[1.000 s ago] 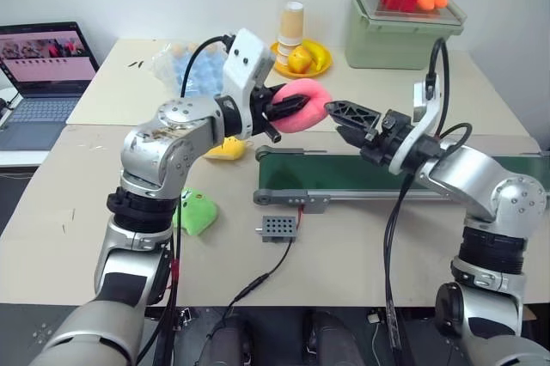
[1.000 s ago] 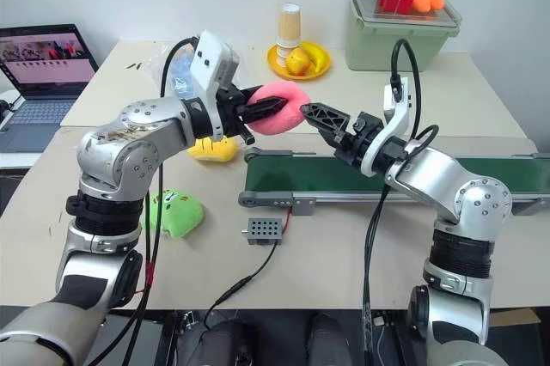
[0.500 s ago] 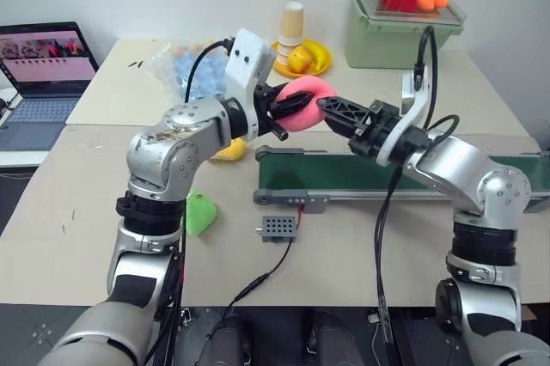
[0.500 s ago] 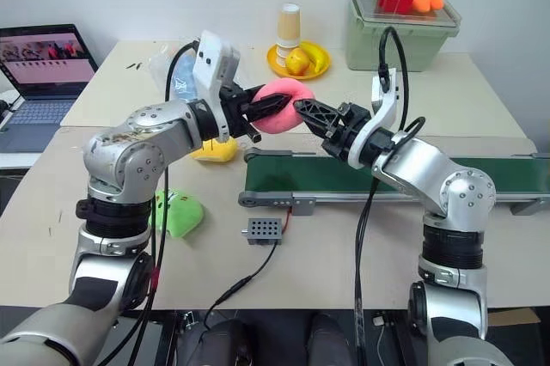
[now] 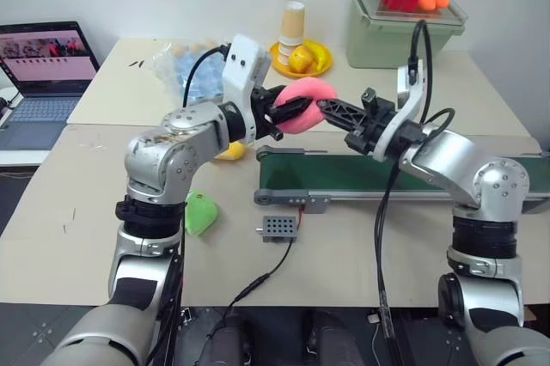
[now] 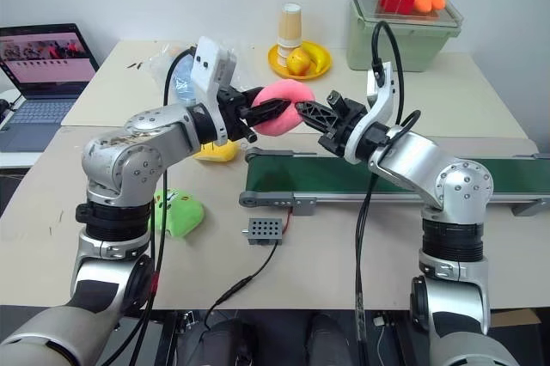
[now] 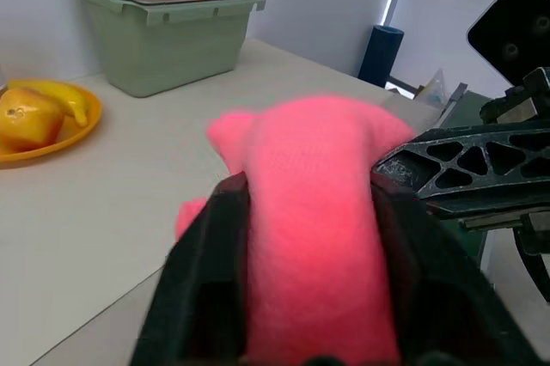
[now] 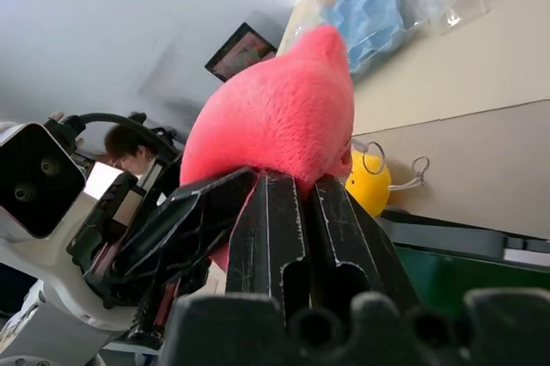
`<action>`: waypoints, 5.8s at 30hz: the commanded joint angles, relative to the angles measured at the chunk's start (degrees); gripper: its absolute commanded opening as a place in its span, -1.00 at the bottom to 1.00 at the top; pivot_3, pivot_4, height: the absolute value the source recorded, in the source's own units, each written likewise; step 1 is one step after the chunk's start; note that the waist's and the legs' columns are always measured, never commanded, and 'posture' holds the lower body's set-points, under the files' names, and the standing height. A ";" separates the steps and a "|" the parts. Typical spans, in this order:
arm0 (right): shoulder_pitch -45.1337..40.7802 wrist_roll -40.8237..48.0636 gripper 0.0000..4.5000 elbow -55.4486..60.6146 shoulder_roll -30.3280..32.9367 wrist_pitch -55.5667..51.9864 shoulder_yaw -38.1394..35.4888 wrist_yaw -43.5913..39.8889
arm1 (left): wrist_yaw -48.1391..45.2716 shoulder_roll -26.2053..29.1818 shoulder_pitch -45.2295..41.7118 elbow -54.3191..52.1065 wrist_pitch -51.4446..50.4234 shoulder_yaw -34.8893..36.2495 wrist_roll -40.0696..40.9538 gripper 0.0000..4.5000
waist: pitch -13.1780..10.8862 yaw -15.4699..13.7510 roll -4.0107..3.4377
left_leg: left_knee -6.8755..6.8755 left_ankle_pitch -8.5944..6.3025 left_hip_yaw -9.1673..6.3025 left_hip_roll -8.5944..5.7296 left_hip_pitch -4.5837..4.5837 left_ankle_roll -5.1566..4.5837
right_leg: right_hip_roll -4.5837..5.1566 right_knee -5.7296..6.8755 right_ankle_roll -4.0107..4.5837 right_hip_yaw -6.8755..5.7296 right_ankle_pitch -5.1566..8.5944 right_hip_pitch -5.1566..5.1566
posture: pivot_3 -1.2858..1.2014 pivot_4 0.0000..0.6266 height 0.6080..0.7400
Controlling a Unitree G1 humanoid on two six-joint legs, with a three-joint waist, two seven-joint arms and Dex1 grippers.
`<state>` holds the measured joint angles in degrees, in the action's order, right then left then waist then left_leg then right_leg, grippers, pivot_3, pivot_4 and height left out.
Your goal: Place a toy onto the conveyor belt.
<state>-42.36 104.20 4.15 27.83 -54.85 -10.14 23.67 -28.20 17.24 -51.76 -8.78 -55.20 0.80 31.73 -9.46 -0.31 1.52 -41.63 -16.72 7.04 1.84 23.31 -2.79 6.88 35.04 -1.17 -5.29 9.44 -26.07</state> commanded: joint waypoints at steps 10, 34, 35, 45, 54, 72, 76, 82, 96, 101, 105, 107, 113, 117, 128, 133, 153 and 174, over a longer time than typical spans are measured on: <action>-3.47 -36.06 -1.00 8.87 20.48 2.07 9.76 -23.72 | -2.05 10.72 -10.36 4.17 -7.37 9.46 6.46 0.36 | -0.01 0.05 -0.02 | 0.03 -0.04 -0.03 -0.02 0.05 -0.06 | 0.00 -0.06 -0.05 0.01 0.04 -0.05 | 0.03 -0.52 0.91; 7.39 -126.01 -1.00 5.49 27.91 80.04 29.08 -51.17 | -22.14 30.12 -3.28 -0.12 -8.17 -2.78 5.69 0.36 | -0.02 0.69 -0.01 | -0.07 0.00 0.08 -0.03 -0.02 0.04 | 0.05 -0.01 -0.57 0.02 0.39 -0.07 | 0.03 -0.52 0.91; 7.84 -127.01 -1.00 4.58 27.57 81.23 28.49 -50.53 | -23.33 31.07 -2.53 -0.89 -7.67 -3.18 5.63 0.36 | -0.02 0.83 -0.01 | -0.07 0.00 0.09 -0.02 -0.04 0.04 | 0.05 0.00 -0.56 0.03 0.40 -0.06 | 0.03 -0.52 0.91; 10.23 -130.87 -1.00 -0.12 23.37 85.58 26.06 -48.78 | -30.34 36.48 2.15 -5.43 -4.54 -4.67 4.81 0.36 | -0.03 0.99 -0.02 | -0.07 0.01 0.11 -0.02 -0.11 0.06 | 0.05 -0.02 -0.52 0.10 0.47 -0.06 | 0.03 -0.52 0.91; 13.35 -123.68 -1.00 2.95 21.91 81.87 24.93 -57.29 | -30.24 35.19 1.60 -4.21 -3.37 -5.15 3.30 0.36 | -0.03 1.02 -0.02 | -0.08 0.01 0.09 -0.04 -0.13 0.06 | 0.05 0.00 -0.49 0.10 0.45 -0.04 | 0.03 -0.52 0.91; 8.99 -93.61 0.94 22.04 26.14 45.45 11.64 -76.96 | -30.94 31.64 0.37 -0.51 0.21 -6.79 0.00 0.39 | -0.03 0.47 -0.02 | -0.10 0.01 0.06 -0.06 -0.10 0.05 | 0.05 0.02 -0.18 0.10 0.26 -0.04 | 0.03 -0.52 0.91; 4.70 -77.17 0.94 25.20 27.78 22.73 7.35 -78.53 | -31.92 31.91 0.45 -0.06 0.77 -6.32 -0.12 0.39 | -0.03 0.23 -0.02 | -0.10 0.01 0.03 -0.06 -0.10 0.04 | 0.02 0.04 -0.10 0.07 0.21 -0.02 | 0.03 -0.52 0.91; -2.26 -54.49 0.94 21.04 26.99 -8.34 1.08 -73.61 | -35.01 34.72 3.00 -0.94 3.60 -2.16 1.12 0.39 | -0.03 -0.11 -0.02 | -0.10 -0.03 -0.01 -0.01 -0.06 -0.02 | 0.02 0.04 -0.04 0.03 0.17 -0.02 | 0.03 -0.52 0.91; -5.25 -53.72 0.94 11.91 25.59 -14.19 3.69 -69.47 | -38.73 49.39 21.38 -6.24 4.97 2.07 -0.28 0.39 | -0.03 -0.45 -0.03 | -0.09 -0.07 0.01 -0.02 -0.02 -0.08 | 0.07 0.00 -0.06 0.03 0.19 -0.07 | 0.03 -0.52 0.91; -5.66 -54.74 0.94 11.06 25.30 -13.66 3.38 -69.18 | -36.10 47.24 29.34 -8.75 8.21 2.44 -1.73 0.39 | -0.03 -0.32 -0.03 | -0.07 -0.08 0.02 -0.04 0.02 -0.08 | 0.09 0.03 -0.06 0.02 0.18 -0.07 | 0.03 -0.52 0.91; -6.15 -54.45 0.94 11.28 25.50 -14.51 1.94 -68.17 | -32.93 44.66 32.53 -7.18 11.84 -0.40 -5.86 0.39 | -0.03 -0.37 -0.04 | -0.08 -0.07 0.02 -0.03 0.02 -0.08 | 0.08 0.01 -0.06 0.00 0.18 -0.08 | 0.03 -0.52 0.91; -6.39 -54.10 0.94 11.62 25.92 -15.06 1.18 -67.59 | -32.40 43.97 34.00 -5.85 15.08 -2.69 -8.90 0.39 | -0.03 -0.36 -0.04 | -0.08 -0.08 0.04 -0.04 -0.01 -0.08 | 0.09 -0.01 -0.06 0.02 0.18 -0.08 | 0.03 -0.52 0.91; -7.21 -52.84 0.94 13.54 27.17 -17.33 -1.01 -65.70 | -30.29 41.56 33.16 1.17 22.58 -7.49 -17.13 0.39 | -0.01 -0.41 -0.07 | -0.07 -0.08 0.06 -0.02 -0.02 -0.08 | 0.10 -0.02 -0.05 0.01 0.18 -0.08 | 0.03 -0.52 0.91; -7.94 -51.95 1.00 14.34 27.77 -18.93 -2.21 -64.42 | -30.79 40.43 32.38 3.53 25.31 -9.50 -19.71 0.09 | 0.10 -0.38 -0.25 | -0.08 -0.09 0.07 -0.01 -0.10 -0.09 | 0.14 -0.02 -0.04 0.04 0.18 -0.05 | 0.03 -0.52 0.91; -7.30 -51.42 1.00 16.01 30.31 -19.66 -0.72 -65.56 | -36.81 42.42 30.26 3.57 24.72 -9.38 -19.55 -0.98 | 0.21 -0.35 -0.43 | -0.08 -0.13 0.07 -0.02 -0.12 -0.17 | 0.21 0.02 -0.04 0.06 0.17 -0.05 | 0.03 -0.52 0.91; -3.68 -50.67 1.00 18.85 32.41 -18.99 0.59 -68.65 | -42.52 46.30 26.00 2.25 21.19 -5.77 -15.21 -0.98 | 0.20 -0.05 -0.42 | -0.07 -0.14 0.09 0.01 -0.06 -0.19 | 0.19 -0.02 -0.04 0.05 0.19 -0.11 | 0.03 -0.52 0.91; 6.03 -44.71 1.00 26.29 30.95 -21.87 -4.61 -63.96 | -41.35 25.43 -5.26 3.91 16.83 -15.58 -12.17 -0.98 | 0.12 -0.36 -0.27 | -0.26 -0.18 0.01 -0.21 0.06 -0.28 | 0.18 -0.02 -0.21 0.03 0.13 -0.01 | 0.03 -0.52 0.91; 7.97 -30.32 1.00 28.62 33.61 -24.92 -11.78 -49.22 | -43.89 11.20 -8.17 22.59 36.48 -20.46 -23.12 -0.58 | 0.11 -0.46 -0.26 | -0.27 -0.24 -0.03 -0.13 0.15 -0.39 | 0.21 -0.03 -0.19 0.02 0.11 -0.02 | 0.03 -0.52 0.91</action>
<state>-34.17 72.35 32.18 60.28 -80.14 -19.41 -26.63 -71.31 28.68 -58.52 14.54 -19.21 -20.88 8.14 -9.34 -0.77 1.26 -41.90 -16.96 7.00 1.71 23.45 -3.19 7.09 35.01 -1.36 -5.26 9.56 -26.09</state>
